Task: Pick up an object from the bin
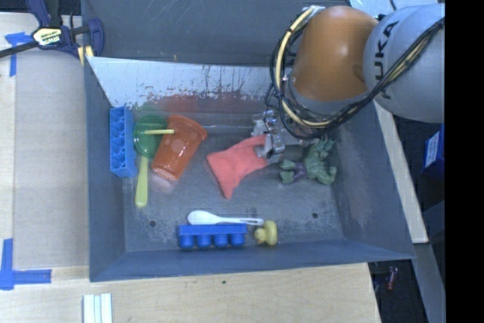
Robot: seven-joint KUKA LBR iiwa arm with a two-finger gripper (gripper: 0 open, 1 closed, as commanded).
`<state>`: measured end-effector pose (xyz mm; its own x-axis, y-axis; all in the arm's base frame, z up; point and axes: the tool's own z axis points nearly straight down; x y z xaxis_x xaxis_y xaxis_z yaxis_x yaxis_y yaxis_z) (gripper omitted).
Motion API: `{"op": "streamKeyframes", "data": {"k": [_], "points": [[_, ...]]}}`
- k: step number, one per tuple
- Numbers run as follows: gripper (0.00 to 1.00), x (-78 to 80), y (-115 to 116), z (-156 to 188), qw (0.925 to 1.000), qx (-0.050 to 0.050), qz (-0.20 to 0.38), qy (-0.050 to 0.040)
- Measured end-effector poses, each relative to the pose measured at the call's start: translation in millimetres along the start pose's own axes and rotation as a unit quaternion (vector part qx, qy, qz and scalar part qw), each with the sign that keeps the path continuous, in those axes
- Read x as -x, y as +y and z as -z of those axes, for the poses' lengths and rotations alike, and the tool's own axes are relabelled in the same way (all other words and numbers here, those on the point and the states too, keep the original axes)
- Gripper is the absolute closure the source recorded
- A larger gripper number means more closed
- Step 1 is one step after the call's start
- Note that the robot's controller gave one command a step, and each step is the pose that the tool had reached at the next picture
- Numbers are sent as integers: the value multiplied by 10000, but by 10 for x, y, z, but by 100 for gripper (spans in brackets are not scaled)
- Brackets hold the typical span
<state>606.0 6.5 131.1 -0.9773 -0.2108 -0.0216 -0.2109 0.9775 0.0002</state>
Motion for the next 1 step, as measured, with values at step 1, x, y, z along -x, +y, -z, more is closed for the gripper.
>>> {"op": "streamKeyframes", "data": {"k": [1], "points": [[100,-19,45,757,10000,1,75,12]]}}
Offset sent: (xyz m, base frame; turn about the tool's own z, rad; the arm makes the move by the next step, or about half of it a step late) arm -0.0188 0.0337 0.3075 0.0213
